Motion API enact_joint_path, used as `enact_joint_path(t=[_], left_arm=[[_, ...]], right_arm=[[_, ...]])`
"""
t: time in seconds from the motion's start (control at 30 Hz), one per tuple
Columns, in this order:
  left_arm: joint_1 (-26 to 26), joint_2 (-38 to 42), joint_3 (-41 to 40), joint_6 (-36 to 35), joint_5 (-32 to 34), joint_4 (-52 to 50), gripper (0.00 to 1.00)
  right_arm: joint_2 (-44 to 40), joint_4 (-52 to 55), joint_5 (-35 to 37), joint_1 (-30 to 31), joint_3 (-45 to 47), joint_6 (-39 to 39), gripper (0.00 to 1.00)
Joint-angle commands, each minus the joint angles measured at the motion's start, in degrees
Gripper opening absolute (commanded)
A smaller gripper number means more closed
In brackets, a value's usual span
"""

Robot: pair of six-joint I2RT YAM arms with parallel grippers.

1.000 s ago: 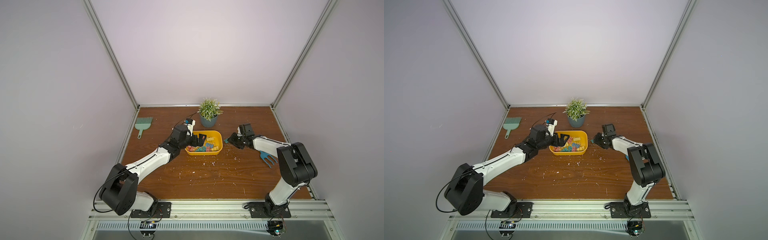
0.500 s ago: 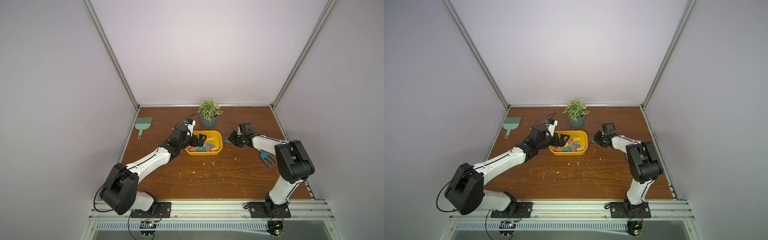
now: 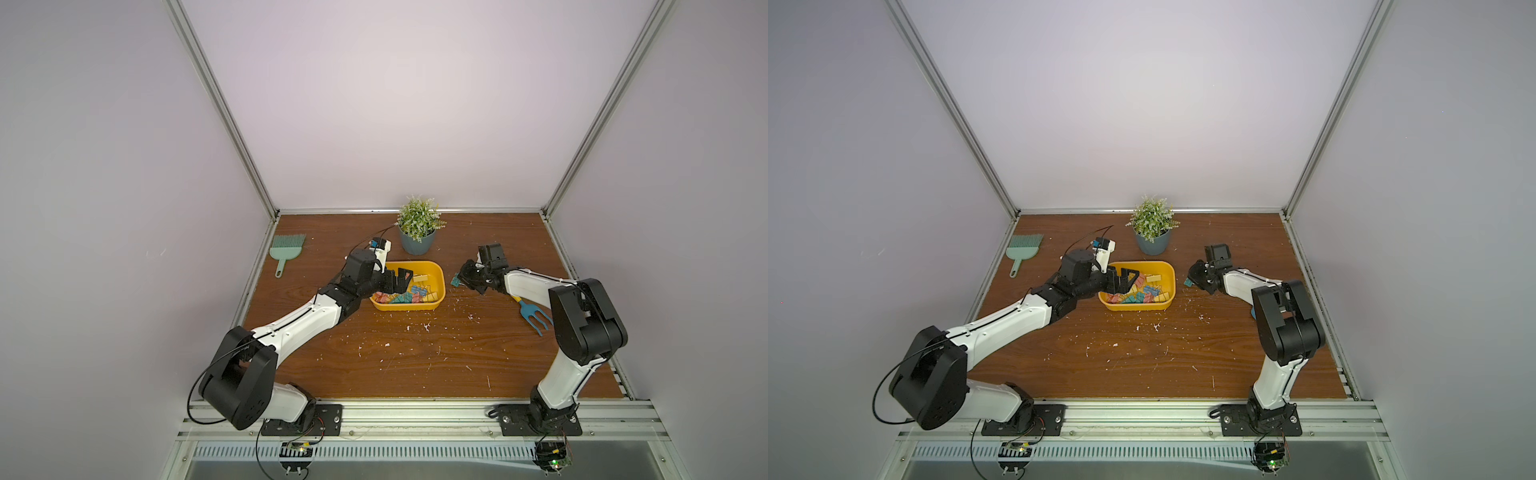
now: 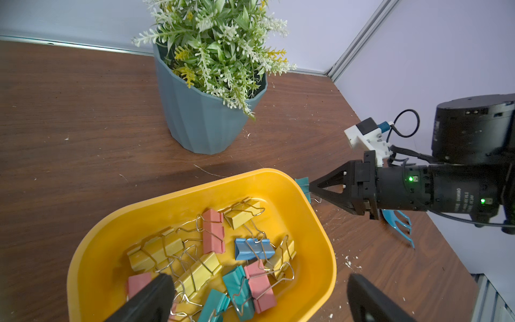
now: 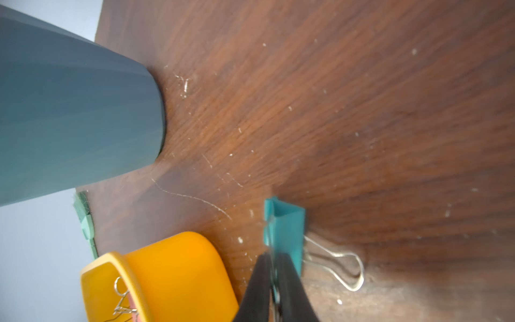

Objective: Take out the binder clips from the storage box
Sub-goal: Place the binder clip at the center of the board.

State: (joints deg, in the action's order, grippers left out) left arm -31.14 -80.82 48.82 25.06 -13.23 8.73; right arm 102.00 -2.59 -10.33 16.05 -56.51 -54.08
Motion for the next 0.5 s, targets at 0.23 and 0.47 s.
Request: enact_joint_path(t=[0.23, 0.47], left_arm=[[-0.6, 1.9, -2.1, 4.0, 5.6, -0.6, 1.0], [-0.5, 4.1, -3.4, 5.1, 7.4, 0.6, 1.0]], right_arm=[[-6.7, -11.4, 10.8, 4.0, 7.7, -26.0, 0.0], [-5.9, -7.6, 24.9, 10.5, 5.2, -47.1, 0.0]])
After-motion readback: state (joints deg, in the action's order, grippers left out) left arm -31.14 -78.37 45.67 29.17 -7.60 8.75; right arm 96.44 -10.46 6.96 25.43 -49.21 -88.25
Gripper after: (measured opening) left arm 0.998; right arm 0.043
